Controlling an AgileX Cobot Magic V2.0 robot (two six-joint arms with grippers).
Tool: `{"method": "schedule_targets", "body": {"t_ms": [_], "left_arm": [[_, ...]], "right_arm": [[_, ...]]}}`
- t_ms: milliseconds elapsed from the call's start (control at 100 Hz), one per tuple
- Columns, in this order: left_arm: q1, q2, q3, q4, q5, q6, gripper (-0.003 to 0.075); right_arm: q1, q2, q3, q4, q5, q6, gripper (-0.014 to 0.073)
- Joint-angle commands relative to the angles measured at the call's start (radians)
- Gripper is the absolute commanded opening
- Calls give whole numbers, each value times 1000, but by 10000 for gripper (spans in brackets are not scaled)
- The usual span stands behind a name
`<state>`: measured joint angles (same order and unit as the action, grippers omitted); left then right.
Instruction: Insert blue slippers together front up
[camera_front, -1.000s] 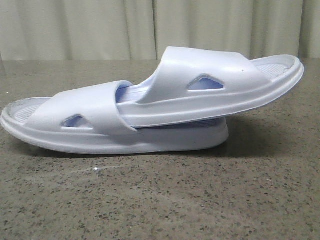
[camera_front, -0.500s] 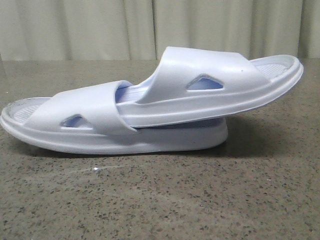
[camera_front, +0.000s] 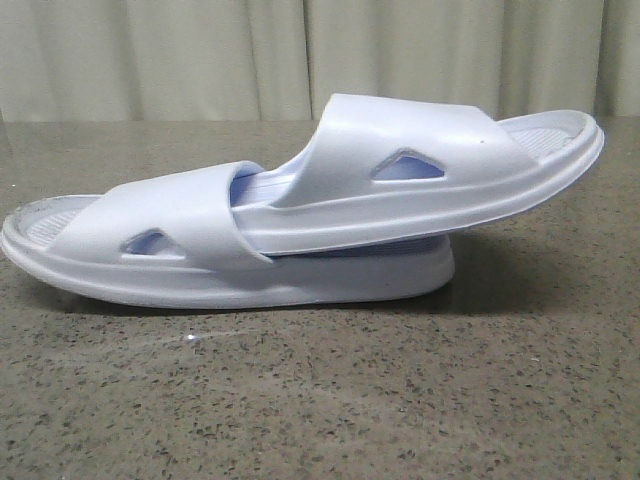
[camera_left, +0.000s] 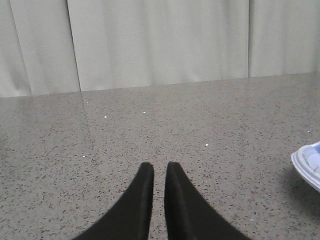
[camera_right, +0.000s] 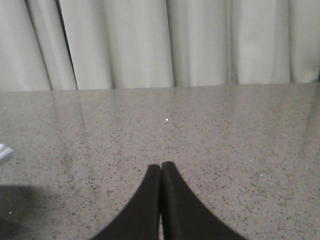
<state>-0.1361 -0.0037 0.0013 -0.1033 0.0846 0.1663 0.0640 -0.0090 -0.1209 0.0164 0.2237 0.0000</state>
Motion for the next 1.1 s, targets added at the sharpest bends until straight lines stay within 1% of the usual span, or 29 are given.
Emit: {"method": "schedule_targets", "body": {"t_ms": [0, 250, 380, 520, 1090], "left_arm": [[0, -31, 10, -2, -85, -10, 16], [0, -31, 10, -2, -85, -10, 16], [0, -31, 10, -2, -85, -10, 16], [0, -31, 10, -2, -85, -10, 16], [0, -31, 10, -2, -85, -10, 16]], "right_arm": [[-6, -22, -5, -39, -67, 21, -107], [0, -22, 87, -41, -143, 21, -107], [0, -22, 118, -41, -151, 21, -107], [0, -22, 152, -41, -212, 21, -107], [0, -22, 152, -41, -204, 21, -107]]}}
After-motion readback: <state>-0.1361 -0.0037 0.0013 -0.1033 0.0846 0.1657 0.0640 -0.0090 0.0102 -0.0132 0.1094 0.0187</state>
